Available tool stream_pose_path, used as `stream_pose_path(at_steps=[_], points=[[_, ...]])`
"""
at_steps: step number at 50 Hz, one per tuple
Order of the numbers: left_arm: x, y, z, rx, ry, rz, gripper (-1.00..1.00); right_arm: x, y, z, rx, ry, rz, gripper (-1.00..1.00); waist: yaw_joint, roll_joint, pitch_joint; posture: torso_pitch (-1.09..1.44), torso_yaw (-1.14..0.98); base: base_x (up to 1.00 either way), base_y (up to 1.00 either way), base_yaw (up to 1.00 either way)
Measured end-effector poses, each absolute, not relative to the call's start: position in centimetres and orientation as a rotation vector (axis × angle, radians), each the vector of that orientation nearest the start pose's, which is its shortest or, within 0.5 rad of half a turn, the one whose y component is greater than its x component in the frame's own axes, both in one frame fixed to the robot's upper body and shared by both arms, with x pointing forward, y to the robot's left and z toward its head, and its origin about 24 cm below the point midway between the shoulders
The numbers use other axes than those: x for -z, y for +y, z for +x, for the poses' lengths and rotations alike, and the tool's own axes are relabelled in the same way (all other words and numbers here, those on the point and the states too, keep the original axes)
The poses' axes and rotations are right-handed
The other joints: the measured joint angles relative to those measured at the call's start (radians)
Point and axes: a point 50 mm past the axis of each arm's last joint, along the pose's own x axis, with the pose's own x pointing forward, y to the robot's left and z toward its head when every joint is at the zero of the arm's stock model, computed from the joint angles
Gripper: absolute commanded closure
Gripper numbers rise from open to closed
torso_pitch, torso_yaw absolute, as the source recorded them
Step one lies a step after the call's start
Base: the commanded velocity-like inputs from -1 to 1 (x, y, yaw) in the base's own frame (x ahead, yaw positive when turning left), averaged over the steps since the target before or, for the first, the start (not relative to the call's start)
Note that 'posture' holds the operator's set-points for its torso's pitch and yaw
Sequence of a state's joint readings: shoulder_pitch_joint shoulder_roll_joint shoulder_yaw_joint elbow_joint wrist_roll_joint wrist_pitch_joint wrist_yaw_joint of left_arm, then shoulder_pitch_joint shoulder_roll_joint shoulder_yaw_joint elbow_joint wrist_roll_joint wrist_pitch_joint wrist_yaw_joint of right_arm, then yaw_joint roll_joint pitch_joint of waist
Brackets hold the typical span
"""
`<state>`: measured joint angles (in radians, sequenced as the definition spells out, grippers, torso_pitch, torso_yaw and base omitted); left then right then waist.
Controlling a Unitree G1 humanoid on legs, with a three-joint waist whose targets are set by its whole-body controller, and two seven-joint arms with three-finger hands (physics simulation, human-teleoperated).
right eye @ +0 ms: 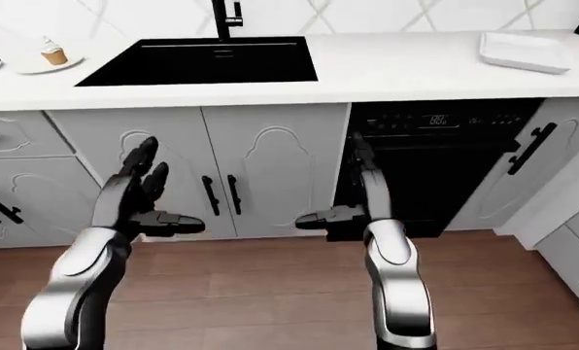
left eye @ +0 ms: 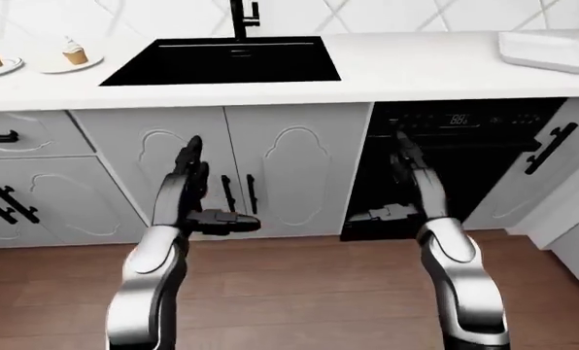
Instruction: Move the dessert items from the plate to the tray.
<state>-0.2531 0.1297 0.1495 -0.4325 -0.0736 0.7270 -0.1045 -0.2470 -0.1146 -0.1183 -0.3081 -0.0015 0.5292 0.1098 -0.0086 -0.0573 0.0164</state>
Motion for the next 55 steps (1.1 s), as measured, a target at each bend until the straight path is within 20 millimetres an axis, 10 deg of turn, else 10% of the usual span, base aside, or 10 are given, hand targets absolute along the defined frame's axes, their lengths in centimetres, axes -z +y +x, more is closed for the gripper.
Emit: stream_pose_path(at_steps=[8,14,18,26,36,40,48,51,55], points=[[-19.0,18.5,26.6,0.046,-0.037,0.041,-1.00,-16.2,-16.7,29.5,-0.086,-0.046,-0.073,-1.00,-0.017,0.046,0.010,0.00,0.00,0.07,1.00,0.00],[-20.4,18.6,26.9,0.057,-0.023,0.046,-1.00,-17.8,-16.8,29.9,-0.088,-0.044,-0.065,-1.00,-0.018,0.153,0.003,0.00,0.00,0.07,1.00,0.00],[-20.1,20.1,27.1,0.009,0.025,0.032,-1.00,-17.8,-15.7,30.2,-0.145,-0.013,-0.051,-1.00,0.019,0.146,0.016,0.00,0.00,0.07,1.00,0.00],[-21.1,19.1,27.2,0.063,-0.014,0.029,-1.00,-20.0,-17.2,30.0,-0.079,-0.070,-0.046,-1.00,0.018,0.041,0.021,0.00,0.00,0.08,0.50,0.50],[-21.9,20.9,27.1,-0.023,-0.010,0.021,-1.00,-20.7,-16.4,30.0,-0.140,-0.093,-0.024,-1.00,0.047,0.072,0.010,0.00,0.00,0.09,0.50,0.50],[-23.3,20.4,27.1,-0.004,-0.042,0.038,-1.00,-20.1,-16.9,30.1,-0.117,-0.048,-0.017,-1.00,0.034,0.116,0.024,0.00,0.00,0.28,1.00,0.00],[-23.9,19.4,27.6,0.071,-0.044,0.025,-1.00,-22.0,-18.0,29.8,-0.057,-0.127,-0.023,-1.00,-0.010,0.034,0.056,0.00,0.00,0.37,1.00,0.00],[-23.3,19.8,27.9,0.068,0.017,0.022,-1.00,-21.4,-18.0,30.1,-0.060,-0.081,-0.019,-1.00,-0.015,0.016,0.021,0.00,0.00,0.45,1.00,0.00],[-25.3,20.7,27.5,0.024,-0.066,0.032,-1.00,-23.3,-17.8,29.8,-0.074,-0.150,-0.028,-1.00,-0.039,0.057,0.020,0.00,0.00,0.46,1.00,0.00]])
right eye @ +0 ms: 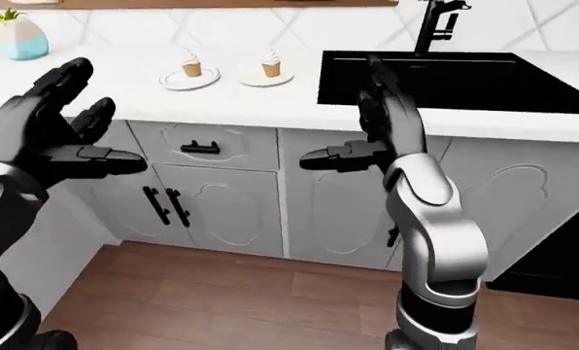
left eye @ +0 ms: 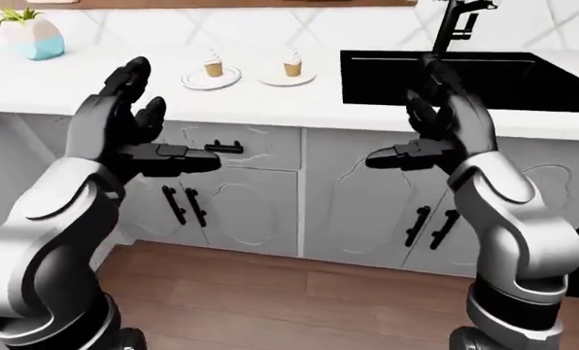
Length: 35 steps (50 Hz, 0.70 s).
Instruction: Move the dessert items from the plate to the tray.
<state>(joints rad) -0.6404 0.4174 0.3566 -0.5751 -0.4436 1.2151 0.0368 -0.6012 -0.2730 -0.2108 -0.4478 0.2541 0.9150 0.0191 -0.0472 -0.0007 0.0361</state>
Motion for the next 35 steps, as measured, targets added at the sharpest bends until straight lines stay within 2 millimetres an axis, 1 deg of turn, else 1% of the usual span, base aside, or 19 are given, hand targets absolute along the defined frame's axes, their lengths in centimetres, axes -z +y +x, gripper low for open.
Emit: stream_pose_path(at_steps=[3,5,7,9,13,15,16,17,18,19,20,21,22,23,24,26,28,31,35], points=[[-26.5,20.7,27.4,0.024,-0.105,0.040,-1.00,-24.2,-17.8,29.7,-0.072,-0.188,-0.024,-1.00,0.016,0.077,-0.006,0.00,0.00,0.48,0.92,0.00],[-25.8,21.1,27.6,0.011,-0.066,0.029,-1.00,-23.3,-17.4,29.8,-0.095,-0.137,-0.018,-1.00,0.034,0.079,0.017,0.00,0.00,0.48,0.84,0.00],[-25.7,21.0,27.8,0.010,-0.045,0.029,-1.00,-22.8,-17.4,30.0,-0.103,-0.093,-0.022,-1.00,0.041,0.076,0.018,0.00,0.00,0.51,0.85,0.00],[-26.3,20.6,27.8,0.023,-0.063,0.033,-1.00,-23.1,-17.9,30.0,-0.089,-0.097,-0.019,-1.00,0.042,0.057,0.019,0.00,0.00,0.51,0.50,0.00],[-27.1,20.4,27.5,0.035,-0.108,0.040,-1.00,-24.3,-18.6,29.6,-0.064,-0.163,-0.005,-1.00,0.032,0.061,0.018,0.00,0.00,0.00,0.00,-0.33],[-27.0,20.6,27.6,0.018,-0.095,0.034,-1.00,-24.6,-18.5,29.4,-0.073,-0.183,-0.006,-1.00,-0.008,0.053,0.038,0.00,0.00,0.00,0.00,-1.00],[-26.8,20.6,27.7,0.018,-0.086,0.034,-1.00,-24.5,-18.5,29.4,-0.073,-0.183,-0.008,-1.00,-0.036,0.030,0.046,0.00,0.00,0.00,0.00,-1.00],[-26.7,20.4,27.9,0.025,-0.077,0.034,-1.00,-24.3,-18.6,29.4,-0.069,-0.177,-0.009,-1.00,-0.060,-0.010,0.058,0.00,0.00,0.00,0.00,-1.00],[-26.5,20.0,27.9,0.042,-0.066,0.035,-1.00,-23.9,-18.9,29.5,-0.059,-0.162,-0.008,-1.00,-0.065,-0.033,0.067,0.00,0.00,0.00,0.00,-1.00],[-26.2,19.7,28.0,0.060,-0.048,0.040,-1.00,-23.5,-19.1,29.7,-0.049,-0.135,-0.007,-1.00,-0.057,-0.045,0.061,0.00,0.00,0.00,0.00,-1.00],[-26.0,19.5,28.1,0.073,-0.033,0.046,-1.00,-23.2,-19.2,29.8,-0.043,-0.115,-0.010,-1.00,-0.050,-0.034,0.046,0.00,0.00,0.00,0.00,-1.00],[-26.2,19.5,28.0,0.078,-0.031,0.049,-1.00,-23.3,-19.2,29.8,-0.044,-0.111,-0.016,-1.00,-0.044,-0.007,0.037,0.00,0.00,0.00,0.00,-0.78],[-26.5,19.6,28.0,0.077,-0.042,0.049,-1.00,-23.6,-19.1,29.8,-0.042,-0.125,-0.028,-1.00,-0.042,0.026,0.043,0.00,0.00,0.00,0.00,0.00],[-26.8,19.6,27.9,0.074,-0.053,0.050,-1.00,-24.0,-19.1,29.7,-0.040,-0.143,-0.036,-1.00,-0.033,0.039,0.052,0.00,0.00,0.00,0.00,0.00],[-27.3,19.8,27.8,0.061,-0.067,0.055,-1.00,-24.4,-18.9,29.7,-0.047,-0.162,-0.039,-1.00,0.004,0.057,0.048,0.00,0.00,0.00,0.00,0.00],[-27.7,20.3,27.8,0.037,-0.078,0.055,-1.00,-23.9,-18.5,29.8,-0.066,-0.154,-0.031,-1.00,0.042,0.050,0.052,0.00,0.00,0.00,-0.51,0.00],[-27.6,20.9,27.8,-0.004,-0.067,0.057,-1.00,-23.0,-17.9,30.2,-0.107,-0.102,-0.007,-1.00,0.062,0.059,0.025,0.00,0.00,0.00,0.00,-1.00],[-28.3,21.0,27.8,-0.025,-0.098,0.060,-1.00,-23.3,-17.9,30.0,-0.126,-0.110,-0.004,-1.00,0.066,0.050,0.001,0.00,0.00,0.00,0.00,-1.00],[-28.8,20.0,27.8,0.021,-0.112,0.072,-1.00,-24.8,-19.0,29.4,-0.075,-0.183,-0.018,-1.00,0.057,0.041,-0.009,0.00,0.00,0.00,0.00,-1.00]])
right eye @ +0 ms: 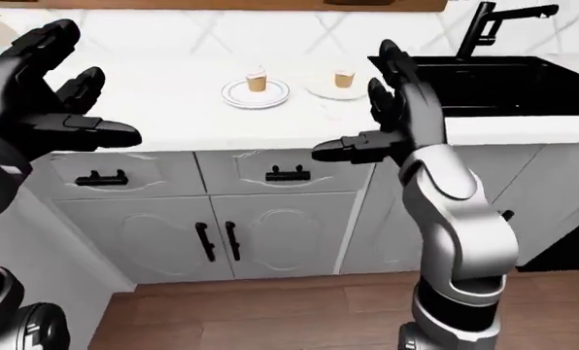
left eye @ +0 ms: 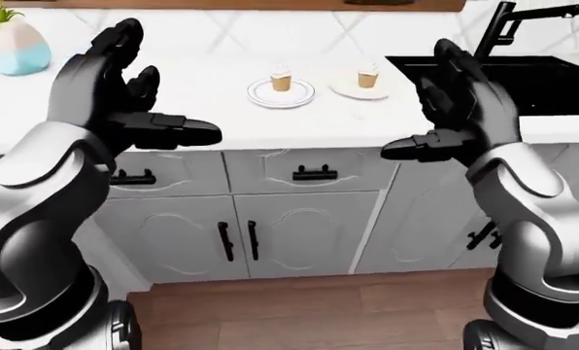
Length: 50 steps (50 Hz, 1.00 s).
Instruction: Move the dessert items from the plate to the tray.
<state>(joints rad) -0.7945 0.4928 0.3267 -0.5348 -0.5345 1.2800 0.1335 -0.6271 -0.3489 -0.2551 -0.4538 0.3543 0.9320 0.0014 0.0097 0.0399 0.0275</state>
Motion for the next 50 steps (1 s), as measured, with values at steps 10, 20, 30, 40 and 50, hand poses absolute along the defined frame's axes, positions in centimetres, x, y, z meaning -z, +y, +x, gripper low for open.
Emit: stream_pose_path(at_steps=[10,20,30,40,50], points=[[-28.7,19.6,28.1,0.053,-0.076,0.086,-1.00,-24.5,-19.2,29.8,-0.071,-0.139,-0.043,-1.00,0.006,-0.027,0.021,0.00,0.00,0.21,-0.21,-0.10],[-29.4,20.0,28.1,0.025,-0.115,0.085,-1.00,-25.3,-18.8,29.4,-0.107,-0.194,-0.051,-1.00,0.038,-0.116,0.012,0.00,0.00,0.47,-0.34,0.00],[-28.9,19.4,28.2,0.078,-0.092,0.087,-1.00,-25.1,-19.7,29.4,-0.058,-0.184,-0.059,-1.00,0.021,-0.089,0.033,0.00,0.00,0.25,-0.02,0.69],[-29.0,20.0,28.3,0.028,-0.098,0.089,-1.00,-25.5,-19.2,29.5,-0.094,-0.182,-0.067,-1.00,0.020,-0.061,0.034,0.00,0.00,0.42,0.00,0.26],[-30.9,19.5,27.7,0.046,-0.178,0.106,-1.00,-27.9,-20.1,28.7,-0.057,-0.259,-0.081,-1.00,-0.016,0.005,0.033,0.00,0.00,0.36,0.00,0.00]])
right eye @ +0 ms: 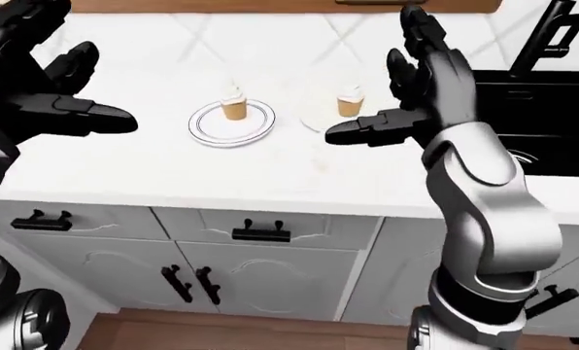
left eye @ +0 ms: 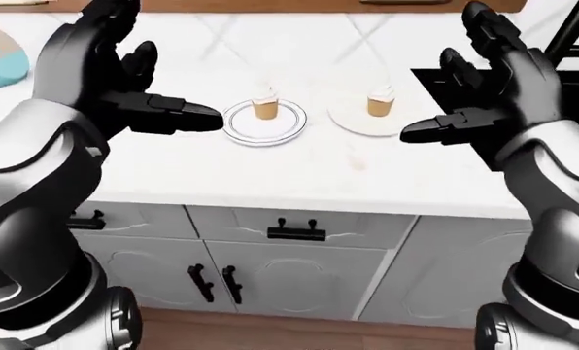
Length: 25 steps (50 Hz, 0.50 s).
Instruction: Move the dessert items from the plate to the tray.
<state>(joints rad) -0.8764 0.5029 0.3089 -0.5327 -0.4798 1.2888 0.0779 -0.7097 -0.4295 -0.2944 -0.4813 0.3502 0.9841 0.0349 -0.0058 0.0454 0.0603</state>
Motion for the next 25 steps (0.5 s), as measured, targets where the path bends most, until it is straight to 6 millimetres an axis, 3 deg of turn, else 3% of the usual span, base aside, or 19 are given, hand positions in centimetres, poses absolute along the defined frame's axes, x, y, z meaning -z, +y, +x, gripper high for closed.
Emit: stream_pose_path(at_steps=[2,4,7,9,14,16,18,20,23,25], points=[[-30.7,19.5,27.8,0.044,-0.174,0.104,-1.00,-27.9,-20.2,28.7,-0.056,-0.256,-0.080,-1.00,0.005,-0.030,0.023,0.00,0.00,0.00,0.00,0.00],[-30.3,19.6,28.2,0.044,-0.136,0.100,-1.00,-27.6,-20.2,28.9,-0.057,-0.226,-0.079,-1.00,-0.008,-0.092,0.026,0.00,0.00,0.00,0.00,0.00],[-29.0,19.1,28.7,0.073,-0.061,0.100,-1.00,-27.2,-20.8,29.1,-0.038,-0.177,-0.070,-1.00,-0.019,-0.084,0.060,0.00,0.00,0.00,0.00,0.00],[-28.8,19.0,28.9,0.082,-0.033,0.104,-1.00,-27.3,-21.0,29.2,-0.031,-0.166,-0.069,-1.00,-0.018,-0.087,0.062,0.00,0.00,0.00,0.00,0.00],[-30.5,19.3,28.1,0.056,-0.126,0.107,-1.00,-28.9,-20.8,28.5,-0.041,-0.243,-0.085,-1.00,-0.007,-0.071,0.040,0.00,0.00,0.00,0.00,0.00],[-31.0,19.3,27.8,0.054,-0.160,0.110,-1.00,-29.2,-20.9,28.4,-0.037,-0.263,-0.086,-1.00,-0.013,-0.050,0.027,0.00,0.00,0.00,0.00,0.00],[-31.1,19.2,27.8,0.056,-0.166,0.110,-1.00,-29.4,-21.1,28.4,-0.028,-0.268,-0.084,-1.00,-0.020,-0.009,0.005,0.00,0.00,0.00,0.00,0.00],[-30.4,19.4,28.1,0.049,-0.134,0.104,-1.00,-28.7,-20.9,28.6,-0.037,-0.241,-0.077,-1.00,-0.005,-0.025,0.004,0.00,0.00,0.16,-0.02,0.00],[-29.0,19.8,28.7,0.035,-0.060,0.101,-1.00,-27.5,-20.6,29.1,-0.061,-0.177,-0.077,-1.00,0.004,-0.011,-0.012,0.00,0.00,0.21,-0.02,0.00],[-29.2,19.8,28.7,0.033,-0.072,0.103,-1.00,-27.8,-20.6,29.1,-0.060,-0.189,-0.078,-1.00,0.008,-0.021,-0.022,0.00,0.00,0.21,-0.03,0.00]])
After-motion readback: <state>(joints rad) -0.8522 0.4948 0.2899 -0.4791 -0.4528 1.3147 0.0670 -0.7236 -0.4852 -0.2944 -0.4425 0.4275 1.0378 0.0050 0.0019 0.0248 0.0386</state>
